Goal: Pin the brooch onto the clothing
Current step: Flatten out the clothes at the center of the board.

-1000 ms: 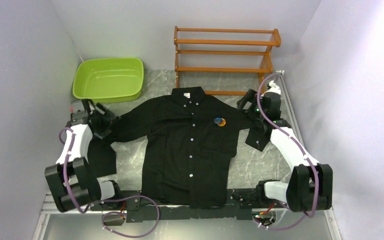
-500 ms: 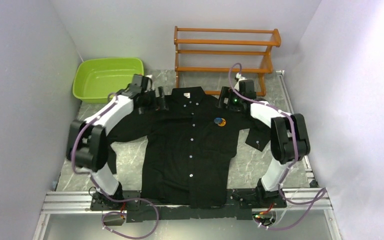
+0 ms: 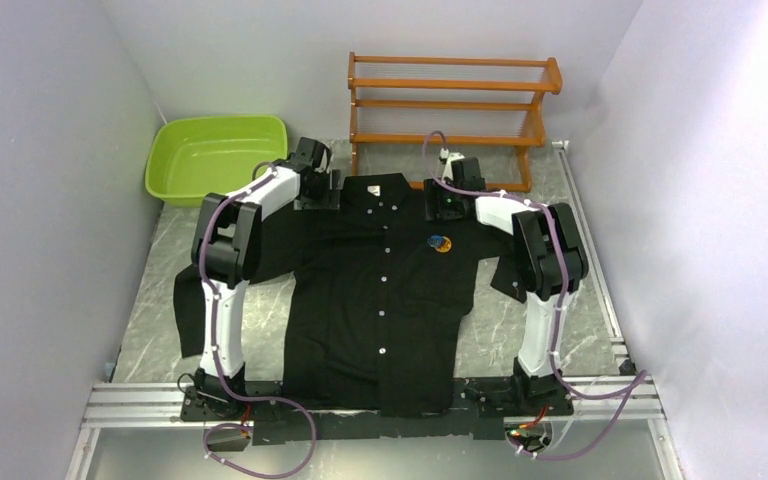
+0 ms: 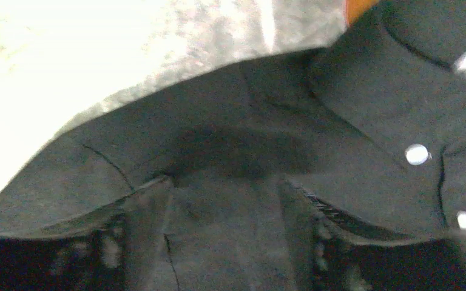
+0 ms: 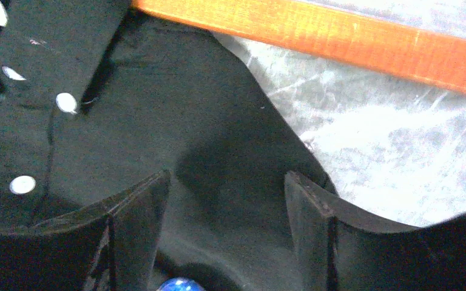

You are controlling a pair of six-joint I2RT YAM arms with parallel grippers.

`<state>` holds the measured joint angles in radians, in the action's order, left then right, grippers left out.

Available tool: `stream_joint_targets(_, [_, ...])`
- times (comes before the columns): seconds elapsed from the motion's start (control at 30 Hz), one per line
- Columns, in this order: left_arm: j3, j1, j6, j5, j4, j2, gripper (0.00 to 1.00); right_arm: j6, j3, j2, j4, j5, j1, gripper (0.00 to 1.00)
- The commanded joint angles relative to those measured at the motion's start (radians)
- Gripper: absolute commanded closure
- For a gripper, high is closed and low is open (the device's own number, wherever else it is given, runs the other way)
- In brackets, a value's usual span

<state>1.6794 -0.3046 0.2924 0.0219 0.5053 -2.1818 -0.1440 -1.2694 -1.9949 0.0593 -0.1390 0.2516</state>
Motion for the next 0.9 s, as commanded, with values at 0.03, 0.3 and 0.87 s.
stream_joint_targets(0.03, [0.068, 0.030, -0.020, -0.055, 0.039, -0.127, 0.47, 0.047, -0.083, -0.092, -0.003, 0.035, 0.012, 0.33])
stream_joint_targets(0.3, [0.284, 0.055, -0.030, -0.106, 0.156, -0.276, 0.97, 0.015, -0.249, -0.207, 0.106, 0.063, 0.012, 0.63])
stream_joint_targets(0.87, [0.391, 0.078, -0.055, -0.005, 0.152, -0.109, 0.33, -0.053, -0.332, -0.078, 0.235, 0.099, 0.023, 0.18])
